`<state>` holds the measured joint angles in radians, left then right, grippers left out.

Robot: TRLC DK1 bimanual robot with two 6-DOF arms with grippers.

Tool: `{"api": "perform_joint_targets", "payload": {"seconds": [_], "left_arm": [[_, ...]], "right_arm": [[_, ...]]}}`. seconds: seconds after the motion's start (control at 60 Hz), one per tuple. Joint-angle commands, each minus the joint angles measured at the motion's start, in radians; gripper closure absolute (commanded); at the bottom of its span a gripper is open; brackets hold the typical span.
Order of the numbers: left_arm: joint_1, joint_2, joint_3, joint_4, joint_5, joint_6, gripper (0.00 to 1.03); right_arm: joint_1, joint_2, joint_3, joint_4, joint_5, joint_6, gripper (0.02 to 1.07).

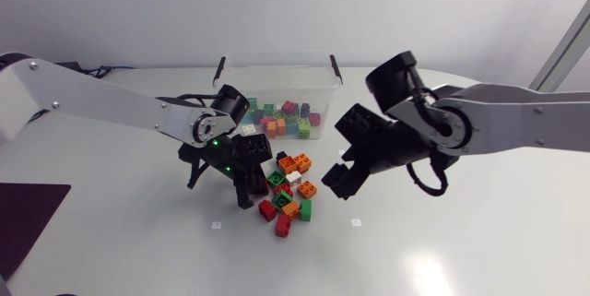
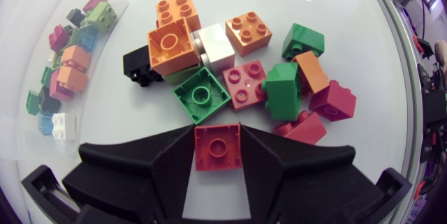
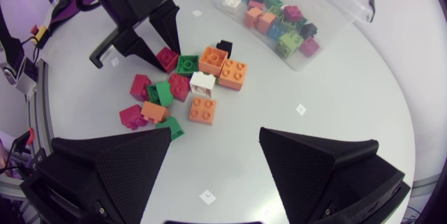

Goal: Place the duplo bricks in the container

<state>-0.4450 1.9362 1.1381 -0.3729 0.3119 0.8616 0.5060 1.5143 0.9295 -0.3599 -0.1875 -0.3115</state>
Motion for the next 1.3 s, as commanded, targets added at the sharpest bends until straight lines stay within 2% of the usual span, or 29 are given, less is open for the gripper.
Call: {"api": "perform_joint_targets", "payload": {"seconds": [0.0, 0.55, 0.95, 1.283], "left_arm": [[0.012, -0.034, 0.003, -0.024, -0.004, 0.011, 0.76], [0.051, -0.200, -0.015, -0.087, -0.002, 0.005, 0.76], [0.060, -0.255, -0.041, -0.098, -0.002, 0.004, 0.76], [0.077, -0.364, -0.037, -0.149, 0.006, 0.004, 0.76]], "right_arm": [[0.026, 0.078, 0.035, 0.015, 0.025, 0.005, 0.16], [0.052, 0.415, 0.373, -0.047, 0.114, 0.088, 0.16], [0.048, 0.501, 0.428, -0.057, 0.145, 0.094, 0.16], [0.040, 0.555, 0.466, -0.059, 0.157, 0.095, 0.16]]}}
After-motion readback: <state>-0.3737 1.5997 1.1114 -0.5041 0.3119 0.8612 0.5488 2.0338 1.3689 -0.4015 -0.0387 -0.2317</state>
